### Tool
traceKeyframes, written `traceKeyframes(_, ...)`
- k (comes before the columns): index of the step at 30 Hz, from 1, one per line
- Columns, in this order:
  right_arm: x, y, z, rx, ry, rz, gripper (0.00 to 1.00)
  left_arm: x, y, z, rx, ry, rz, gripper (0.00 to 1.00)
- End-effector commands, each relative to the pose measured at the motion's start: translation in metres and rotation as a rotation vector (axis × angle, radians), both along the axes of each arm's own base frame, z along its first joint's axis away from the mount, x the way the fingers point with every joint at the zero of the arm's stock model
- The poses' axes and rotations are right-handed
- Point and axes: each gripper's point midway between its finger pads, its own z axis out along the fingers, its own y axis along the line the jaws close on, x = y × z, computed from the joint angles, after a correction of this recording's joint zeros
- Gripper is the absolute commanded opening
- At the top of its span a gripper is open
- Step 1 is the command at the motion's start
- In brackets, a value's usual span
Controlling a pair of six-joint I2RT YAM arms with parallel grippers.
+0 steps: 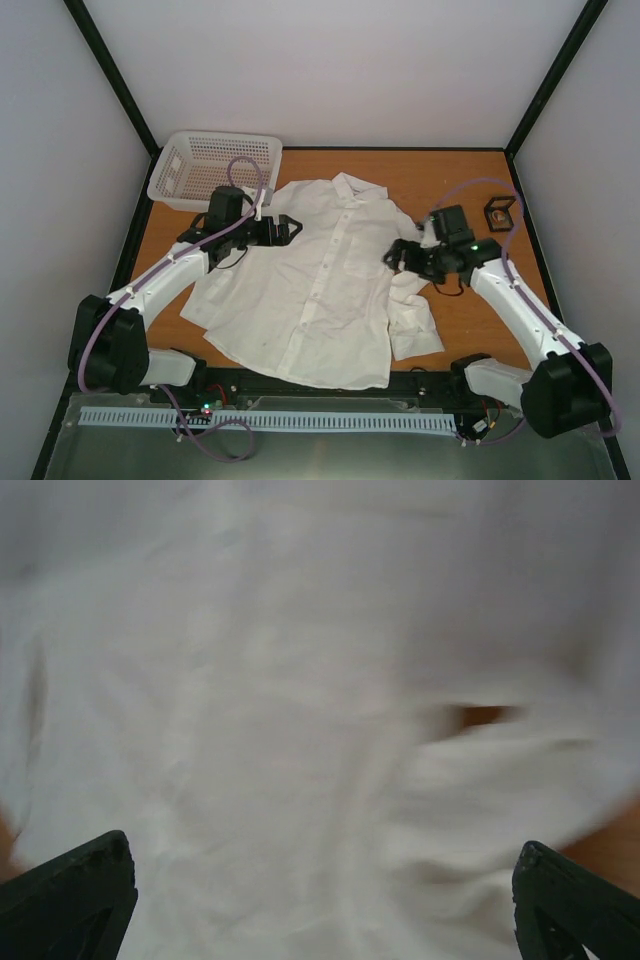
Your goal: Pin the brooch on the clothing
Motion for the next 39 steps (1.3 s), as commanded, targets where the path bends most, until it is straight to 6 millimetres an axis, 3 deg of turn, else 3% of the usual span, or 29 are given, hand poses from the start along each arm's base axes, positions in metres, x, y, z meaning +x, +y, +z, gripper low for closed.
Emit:
traceKeyframes(1,-0.012,-0.104,-0.051,-0.241,0.187,-0.355,1.00,0.004,-0.001,0.024,-0.017,-0.057,-0.014,1.00)
traceKeyframes(4,-0.011,-0.131,-0.072,-0.209,0.183,-0.457,0.99,0.002,-0.004,0.026,-0.029,-0.056,-0.029,1.00)
traceKeyframes(8,0.026,-0.128,-0.061,-0.125,0.115,-0.470,0.95,0.002,-0.005,0.029,-0.037,-0.066,-0.037,1.00)
traceKeyframes(11,0.056,-0.127,-0.064,-0.113,0.050,-0.443,0.81,0.004,-0.007,0.028,-0.038,-0.062,-0.046,1.00)
traceKeyframes(13,0.066,-0.115,-0.073,-0.062,0.081,-0.378,0.72,0.003,-0.008,0.028,-0.036,-0.061,-0.054,1.00)
traceKeyframes(16,0.070,-0.095,-0.089,0.017,0.129,-0.308,0.65,0.004,-0.006,0.023,-0.023,-0.057,-0.047,1.00)
traceKeyframes(20,0.073,-0.090,-0.101,0.014,0.145,-0.273,0.62,0.006,-0.008,0.011,-0.019,-0.025,-0.049,1.00)
traceKeyframes(23,0.074,-0.091,-0.113,-0.001,0.172,-0.265,0.48,0.004,-0.009,0.005,-0.022,-0.014,-0.057,1.00)
traceKeyframes(25,0.078,-0.094,-0.118,-0.020,0.179,-0.272,0.28,0.005,-0.008,0.001,-0.016,-0.010,-0.053,1.00)
traceKeyframes(27,0.082,-0.111,-0.121,-0.113,0.191,-0.323,0.05,0.006,-0.008,0.000,-0.013,-0.006,-0.054,1.00)
traceKeyframes(28,0.086,-0.124,-0.120,-0.185,0.191,-0.361,0.03,0.006,-0.008,-0.001,-0.012,-0.004,-0.051,1.00)
traceKeyframes(31,0.100,-0.176,-0.103,-0.457,0.161,-0.495,0.03,0.007,-0.007,-0.003,-0.007,-0.002,-0.046,1.00)
traceKeyframes(34,0.125,-0.216,-0.068,-0.658,0.075,-0.595,0.03,0.007,-0.007,-0.006,-0.006,0.003,-0.046,1.00)
traceKeyframes(38,0.173,-0.219,-0.036,-0.679,-0.102,-0.550,0.03,0.008,-0.008,-0.005,-0.007,0.002,-0.046,1.00)
traceKeyframes(39,0.183,-0.221,-0.032,-0.692,-0.122,-0.542,0.09,0.008,-0.007,-0.004,-0.007,0.000,-0.044,1.00)
